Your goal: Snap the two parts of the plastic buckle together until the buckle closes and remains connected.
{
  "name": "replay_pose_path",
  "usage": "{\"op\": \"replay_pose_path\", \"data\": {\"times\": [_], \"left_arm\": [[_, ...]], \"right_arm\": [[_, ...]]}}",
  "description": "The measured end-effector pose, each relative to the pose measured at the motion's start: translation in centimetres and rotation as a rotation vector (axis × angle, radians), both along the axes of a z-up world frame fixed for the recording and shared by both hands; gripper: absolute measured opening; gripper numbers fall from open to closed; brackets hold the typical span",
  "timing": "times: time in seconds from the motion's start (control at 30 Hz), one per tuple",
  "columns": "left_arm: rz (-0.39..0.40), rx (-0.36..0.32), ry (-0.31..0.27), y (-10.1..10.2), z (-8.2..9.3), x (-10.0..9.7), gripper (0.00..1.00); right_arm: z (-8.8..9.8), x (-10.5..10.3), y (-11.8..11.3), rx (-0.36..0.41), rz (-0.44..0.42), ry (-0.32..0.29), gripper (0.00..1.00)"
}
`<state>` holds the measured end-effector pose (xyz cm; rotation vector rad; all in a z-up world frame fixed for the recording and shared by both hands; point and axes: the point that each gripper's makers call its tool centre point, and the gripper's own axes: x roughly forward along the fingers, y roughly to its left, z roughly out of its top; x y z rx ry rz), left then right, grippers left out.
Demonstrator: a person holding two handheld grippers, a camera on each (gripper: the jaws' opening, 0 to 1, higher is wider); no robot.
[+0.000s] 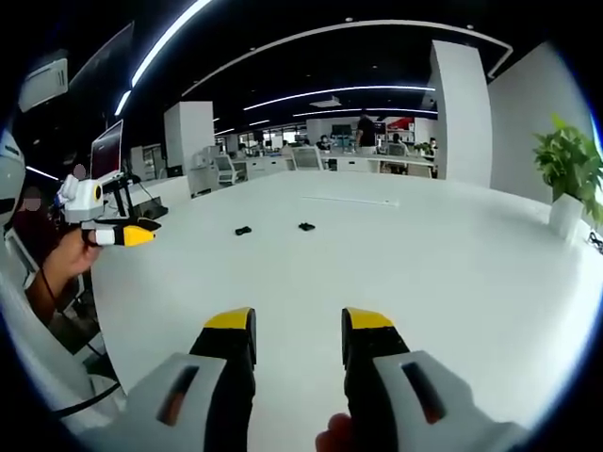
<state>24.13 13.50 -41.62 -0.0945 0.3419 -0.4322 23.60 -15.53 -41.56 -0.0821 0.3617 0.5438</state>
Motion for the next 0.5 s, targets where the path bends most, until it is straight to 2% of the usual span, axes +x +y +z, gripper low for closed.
{"op": "replay_pose_path", "data": {"times": [0.5], "left_arm": [[0.003,0.003,-0.004,0.1,0.12,0.25,0.5]], "right_arm": [[0.14,0.55,0.14,-0.009,0.009,-0.006,0.36]]}}
